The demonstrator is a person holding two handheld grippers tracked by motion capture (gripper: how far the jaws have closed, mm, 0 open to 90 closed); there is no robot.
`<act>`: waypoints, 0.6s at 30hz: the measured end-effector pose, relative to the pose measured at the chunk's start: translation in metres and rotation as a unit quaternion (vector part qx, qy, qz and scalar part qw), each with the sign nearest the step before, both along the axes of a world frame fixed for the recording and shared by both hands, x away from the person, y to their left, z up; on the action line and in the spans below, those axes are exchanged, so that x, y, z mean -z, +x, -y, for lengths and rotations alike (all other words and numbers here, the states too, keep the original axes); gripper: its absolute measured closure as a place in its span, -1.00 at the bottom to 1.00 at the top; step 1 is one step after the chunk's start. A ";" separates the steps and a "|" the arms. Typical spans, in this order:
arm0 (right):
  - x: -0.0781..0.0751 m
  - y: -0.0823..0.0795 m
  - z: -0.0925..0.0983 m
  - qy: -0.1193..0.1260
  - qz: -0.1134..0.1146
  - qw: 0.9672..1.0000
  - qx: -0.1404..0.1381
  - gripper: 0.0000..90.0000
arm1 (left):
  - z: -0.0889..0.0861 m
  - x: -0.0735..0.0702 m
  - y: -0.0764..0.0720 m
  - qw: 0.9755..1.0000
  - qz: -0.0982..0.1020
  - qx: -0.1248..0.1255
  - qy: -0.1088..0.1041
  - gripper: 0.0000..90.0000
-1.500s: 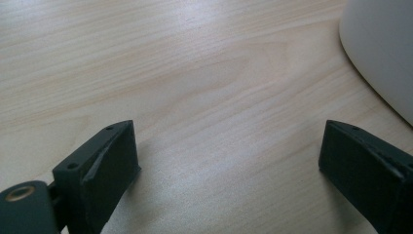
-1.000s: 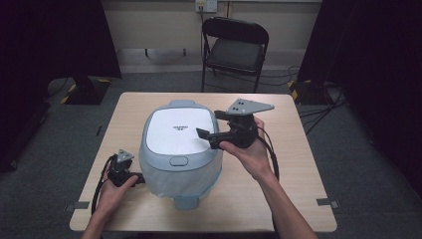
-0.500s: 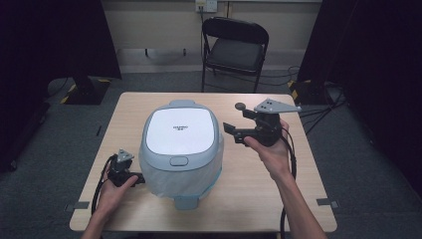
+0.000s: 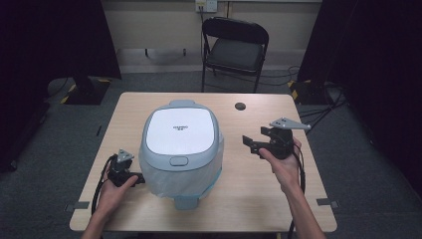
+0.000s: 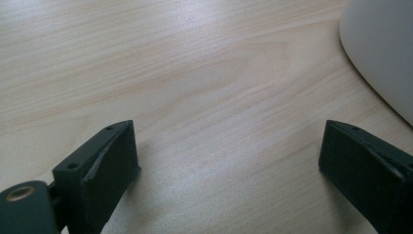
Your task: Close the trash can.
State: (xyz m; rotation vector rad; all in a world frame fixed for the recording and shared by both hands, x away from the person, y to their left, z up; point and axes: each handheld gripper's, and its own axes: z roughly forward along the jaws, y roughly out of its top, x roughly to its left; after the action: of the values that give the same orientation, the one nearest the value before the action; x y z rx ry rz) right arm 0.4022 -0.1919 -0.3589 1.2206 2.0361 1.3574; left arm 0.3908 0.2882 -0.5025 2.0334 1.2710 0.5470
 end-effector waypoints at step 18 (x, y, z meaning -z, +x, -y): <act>0.088 0.000 0.056 -0.060 -0.088 0.991 0.078 -0.53 | 0.000 0.000 0.000 1.000 0.000 0.000 0.000 -0.85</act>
State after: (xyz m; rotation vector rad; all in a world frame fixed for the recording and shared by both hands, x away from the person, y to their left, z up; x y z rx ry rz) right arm 0.4021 -0.2474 -0.4469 1.4564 2.0564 1.0735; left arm 0.3908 0.2882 -0.5026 2.0333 1.2709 0.5470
